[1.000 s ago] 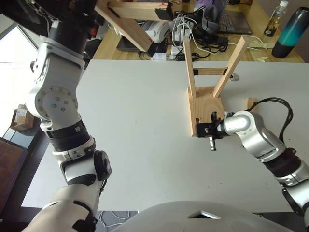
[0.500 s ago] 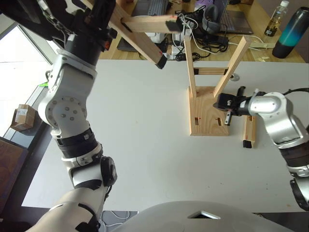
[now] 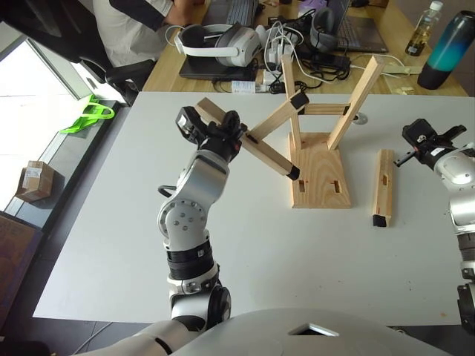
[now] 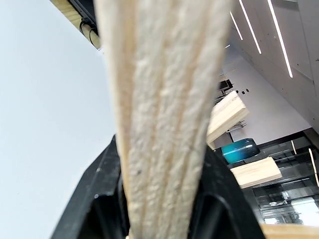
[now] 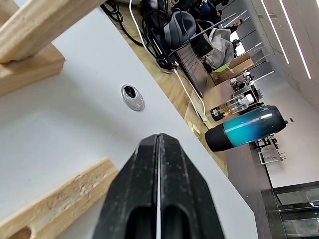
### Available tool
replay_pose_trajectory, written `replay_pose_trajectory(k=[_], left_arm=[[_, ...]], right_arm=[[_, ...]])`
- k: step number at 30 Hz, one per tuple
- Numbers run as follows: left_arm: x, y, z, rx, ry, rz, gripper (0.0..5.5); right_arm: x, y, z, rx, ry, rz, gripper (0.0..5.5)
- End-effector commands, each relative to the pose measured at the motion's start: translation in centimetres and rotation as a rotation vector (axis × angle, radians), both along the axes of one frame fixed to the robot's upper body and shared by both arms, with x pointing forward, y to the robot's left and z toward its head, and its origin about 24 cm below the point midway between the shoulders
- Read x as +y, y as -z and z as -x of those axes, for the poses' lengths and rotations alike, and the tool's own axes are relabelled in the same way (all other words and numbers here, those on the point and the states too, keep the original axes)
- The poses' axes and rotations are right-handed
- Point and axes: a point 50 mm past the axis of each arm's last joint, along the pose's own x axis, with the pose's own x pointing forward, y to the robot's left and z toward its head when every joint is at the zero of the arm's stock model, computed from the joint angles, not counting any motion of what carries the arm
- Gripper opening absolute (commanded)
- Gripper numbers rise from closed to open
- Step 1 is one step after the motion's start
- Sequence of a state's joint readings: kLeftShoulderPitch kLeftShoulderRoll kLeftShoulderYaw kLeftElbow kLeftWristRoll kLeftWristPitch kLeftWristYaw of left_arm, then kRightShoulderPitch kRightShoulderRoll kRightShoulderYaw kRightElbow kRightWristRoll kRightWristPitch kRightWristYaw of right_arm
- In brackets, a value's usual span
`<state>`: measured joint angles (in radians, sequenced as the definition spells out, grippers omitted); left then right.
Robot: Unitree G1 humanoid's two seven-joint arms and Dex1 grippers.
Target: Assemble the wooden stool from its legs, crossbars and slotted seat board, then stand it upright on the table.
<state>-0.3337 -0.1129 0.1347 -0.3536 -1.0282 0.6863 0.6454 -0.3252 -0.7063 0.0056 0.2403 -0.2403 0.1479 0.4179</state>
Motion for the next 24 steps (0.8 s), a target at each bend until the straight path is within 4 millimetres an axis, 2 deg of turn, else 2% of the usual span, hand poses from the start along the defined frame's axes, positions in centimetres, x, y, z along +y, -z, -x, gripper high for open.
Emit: replay_pose_trajectory(k=[1, 5, 13, 18, 24], left_arm=[[-2.9, 1.8, 0.4, 0.085, 0.088, 0.033, 1.01], [-4.0, 2.9, 0.0, 0.123, 0.137, 0.021, 1.01], [-3.2, 4.9, -1.3, 0.14, 0.049, -0.135, 1.01], [-2.5, 4.6, -2.0, 0.074, 0.013, -0.326, 1.01], [-2.0, 3.0, -2.1, -0.14, 0.016, -0.47, 1.01]], right_arm=[[0.0, -0.1, -0.2, -0.041, 0.012, -0.03, 0.0], [0.6, -0.1, -0.4, -0.062, 0.0, -0.049, 0.0], [2.2, 0.1, -0.3, -0.087, -0.05, -0.106, 0.0], [2.6, 0.2, -0.1, -0.094, -0.065, -0.123, 0.0], [2.3, 0.4, 0.2, -0.089, -0.061, -0.121, 0.0]])
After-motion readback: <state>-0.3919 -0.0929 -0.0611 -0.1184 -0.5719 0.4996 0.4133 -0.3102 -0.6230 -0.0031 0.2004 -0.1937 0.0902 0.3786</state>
